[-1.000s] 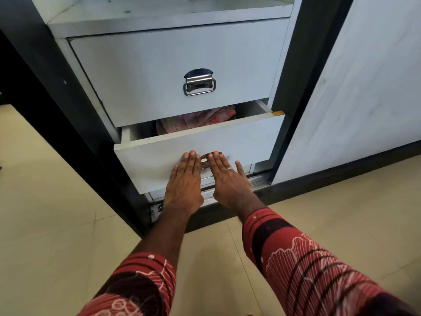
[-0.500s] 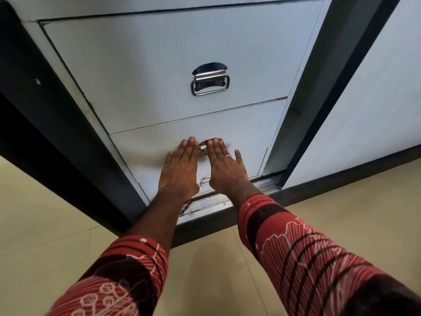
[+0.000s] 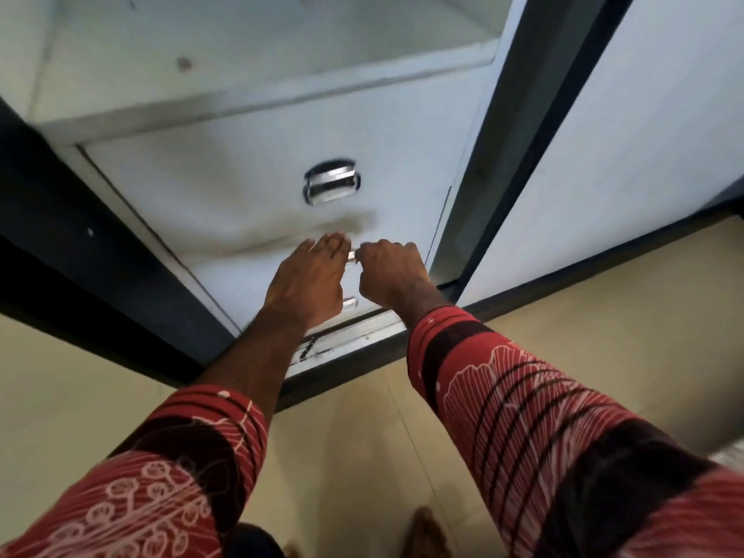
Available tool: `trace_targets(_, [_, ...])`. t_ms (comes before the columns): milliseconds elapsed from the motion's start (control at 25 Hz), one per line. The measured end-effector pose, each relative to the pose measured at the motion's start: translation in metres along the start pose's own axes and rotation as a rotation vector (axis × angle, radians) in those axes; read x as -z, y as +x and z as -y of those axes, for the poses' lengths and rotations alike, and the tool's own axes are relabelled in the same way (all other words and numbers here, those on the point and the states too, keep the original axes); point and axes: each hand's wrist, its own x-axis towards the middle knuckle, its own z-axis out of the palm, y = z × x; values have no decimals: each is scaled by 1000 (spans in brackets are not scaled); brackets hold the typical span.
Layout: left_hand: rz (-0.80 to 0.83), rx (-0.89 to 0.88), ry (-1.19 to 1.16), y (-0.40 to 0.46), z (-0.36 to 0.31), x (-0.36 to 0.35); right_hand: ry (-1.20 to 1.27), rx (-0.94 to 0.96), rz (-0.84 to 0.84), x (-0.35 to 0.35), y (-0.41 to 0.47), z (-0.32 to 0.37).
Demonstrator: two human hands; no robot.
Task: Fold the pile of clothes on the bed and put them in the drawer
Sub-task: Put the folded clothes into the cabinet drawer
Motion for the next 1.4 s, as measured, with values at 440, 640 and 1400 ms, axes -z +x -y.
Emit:
trace_targets(440, [-315, -519, 54, 59, -79, 396, 7, -221, -482, 367, -107, -90])
trace_targets(640, [-463, -655, 196, 105, -144, 588, -22, -340, -685, 529, -144, -133])
trace_targets(1400, [-516, -593, 898, 194, -191, 729, 933, -414, -739, 631, -84, -165])
